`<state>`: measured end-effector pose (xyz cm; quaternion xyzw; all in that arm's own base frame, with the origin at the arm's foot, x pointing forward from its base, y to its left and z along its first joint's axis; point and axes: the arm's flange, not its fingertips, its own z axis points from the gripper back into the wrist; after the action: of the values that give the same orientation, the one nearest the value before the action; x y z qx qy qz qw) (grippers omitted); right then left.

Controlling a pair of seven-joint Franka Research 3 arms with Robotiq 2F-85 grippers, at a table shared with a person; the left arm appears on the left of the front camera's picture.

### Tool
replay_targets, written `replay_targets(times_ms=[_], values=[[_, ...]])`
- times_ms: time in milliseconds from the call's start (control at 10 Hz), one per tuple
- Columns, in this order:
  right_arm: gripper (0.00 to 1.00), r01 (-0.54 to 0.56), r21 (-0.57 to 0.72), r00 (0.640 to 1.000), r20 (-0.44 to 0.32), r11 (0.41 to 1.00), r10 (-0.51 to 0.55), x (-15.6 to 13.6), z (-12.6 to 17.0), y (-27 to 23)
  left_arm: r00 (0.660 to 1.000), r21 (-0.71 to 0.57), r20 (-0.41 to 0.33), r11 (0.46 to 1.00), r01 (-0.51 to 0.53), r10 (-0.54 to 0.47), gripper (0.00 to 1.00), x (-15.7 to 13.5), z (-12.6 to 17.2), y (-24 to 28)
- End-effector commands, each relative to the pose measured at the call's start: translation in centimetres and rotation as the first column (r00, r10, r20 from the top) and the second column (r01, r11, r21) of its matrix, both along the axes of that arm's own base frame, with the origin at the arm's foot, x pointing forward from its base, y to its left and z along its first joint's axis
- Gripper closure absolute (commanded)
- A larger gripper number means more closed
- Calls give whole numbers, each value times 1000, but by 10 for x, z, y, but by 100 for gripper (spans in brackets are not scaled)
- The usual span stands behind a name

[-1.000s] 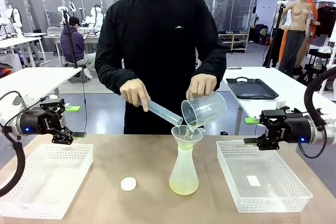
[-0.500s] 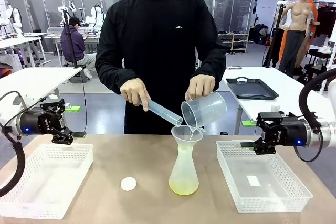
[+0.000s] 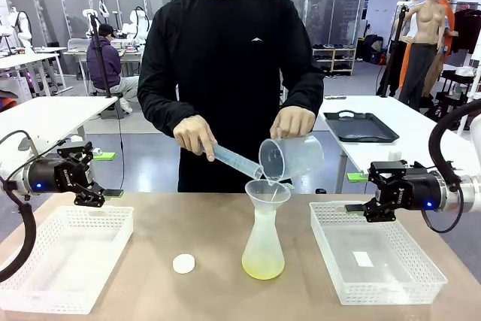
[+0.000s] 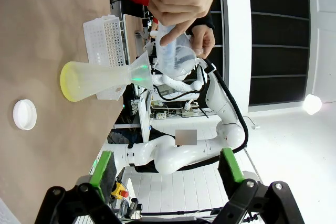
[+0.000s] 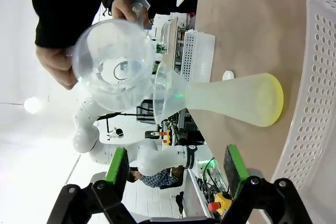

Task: Prepare the solutions needed for the experiment.
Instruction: Once the solution is in the Big flask , pick up the Plastic Funnel and place it back into the right Organizing basket.

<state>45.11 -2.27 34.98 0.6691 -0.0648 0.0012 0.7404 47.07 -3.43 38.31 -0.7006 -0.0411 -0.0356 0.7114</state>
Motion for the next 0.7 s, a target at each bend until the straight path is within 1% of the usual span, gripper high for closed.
replay_targets(times_ms=[0, 600], values=[[8, 8, -8, 1000, 8, 1000, -8, 1, 1, 1, 1000, 6, 9, 1000, 9, -9, 0, -1, 1, 0], [8, 8, -8, 1000, 8, 1000, -8, 1, 1, 1, 1000, 6, 9, 1000, 9, -9, 0, -1, 1, 0]])
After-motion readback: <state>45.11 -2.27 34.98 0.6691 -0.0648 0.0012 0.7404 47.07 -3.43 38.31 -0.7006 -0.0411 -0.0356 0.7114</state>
